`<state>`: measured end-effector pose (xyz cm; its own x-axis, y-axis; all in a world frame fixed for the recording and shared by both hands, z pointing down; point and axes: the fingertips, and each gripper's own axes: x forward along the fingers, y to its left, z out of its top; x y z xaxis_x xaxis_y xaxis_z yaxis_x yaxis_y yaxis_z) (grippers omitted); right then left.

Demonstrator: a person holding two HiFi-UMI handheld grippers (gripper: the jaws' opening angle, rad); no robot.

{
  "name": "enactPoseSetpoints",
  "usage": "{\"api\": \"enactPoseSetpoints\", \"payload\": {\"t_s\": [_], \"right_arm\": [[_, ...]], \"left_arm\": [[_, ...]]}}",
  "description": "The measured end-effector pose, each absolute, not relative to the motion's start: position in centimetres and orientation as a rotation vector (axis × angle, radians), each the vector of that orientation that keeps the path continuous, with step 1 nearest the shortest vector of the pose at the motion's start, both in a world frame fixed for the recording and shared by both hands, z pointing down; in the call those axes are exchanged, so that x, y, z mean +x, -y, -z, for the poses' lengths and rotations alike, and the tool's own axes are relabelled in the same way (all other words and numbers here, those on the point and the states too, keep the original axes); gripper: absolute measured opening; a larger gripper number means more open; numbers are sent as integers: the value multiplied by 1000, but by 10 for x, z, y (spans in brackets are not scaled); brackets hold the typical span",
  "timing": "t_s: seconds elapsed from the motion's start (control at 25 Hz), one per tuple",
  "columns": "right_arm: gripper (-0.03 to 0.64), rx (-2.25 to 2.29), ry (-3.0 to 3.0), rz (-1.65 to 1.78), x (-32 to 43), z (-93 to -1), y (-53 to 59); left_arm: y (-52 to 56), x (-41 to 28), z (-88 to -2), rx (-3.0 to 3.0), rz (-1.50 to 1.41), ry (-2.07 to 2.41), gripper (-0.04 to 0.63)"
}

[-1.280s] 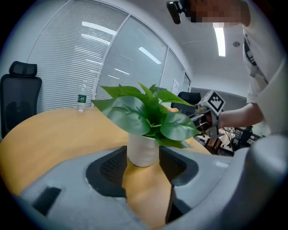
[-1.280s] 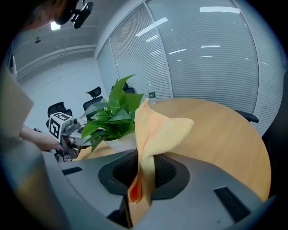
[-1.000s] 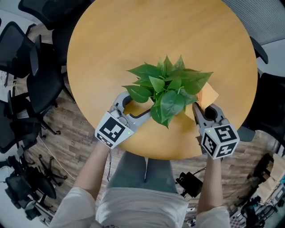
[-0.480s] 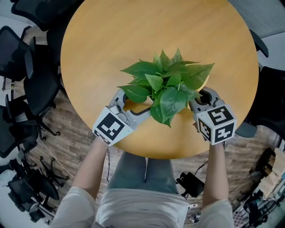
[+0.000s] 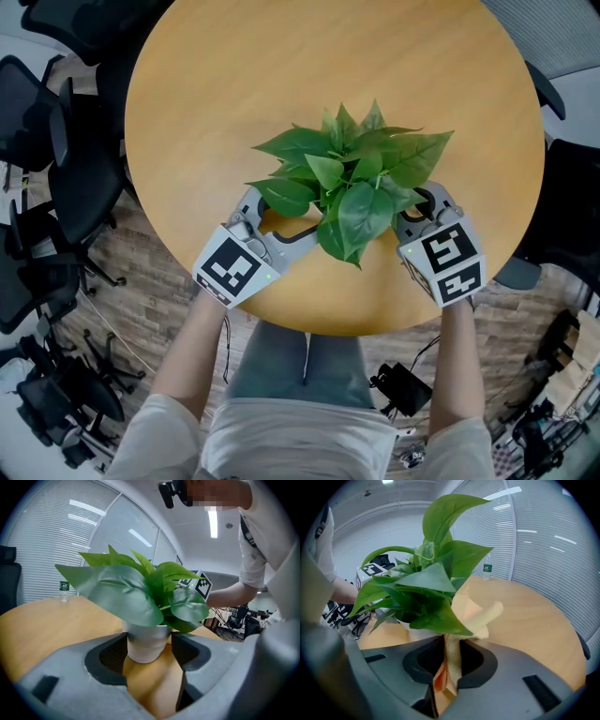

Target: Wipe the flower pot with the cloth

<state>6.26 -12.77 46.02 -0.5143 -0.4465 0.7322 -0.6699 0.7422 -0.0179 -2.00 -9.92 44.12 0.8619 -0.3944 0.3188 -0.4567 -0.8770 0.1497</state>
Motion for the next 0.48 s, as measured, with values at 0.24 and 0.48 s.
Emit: {"api": "enactPoseSetpoints", "payload": {"t_s": [0.24, 0.48], "right_arm": [[61, 818, 2201, -393, 60, -460, 122], [61, 827, 2201, -395, 60, -461, 113]], "left_arm": [[100, -19, -443, 2806, -417, 654, 299], [99, -19, -445, 2770, -389, 662, 299]]}}
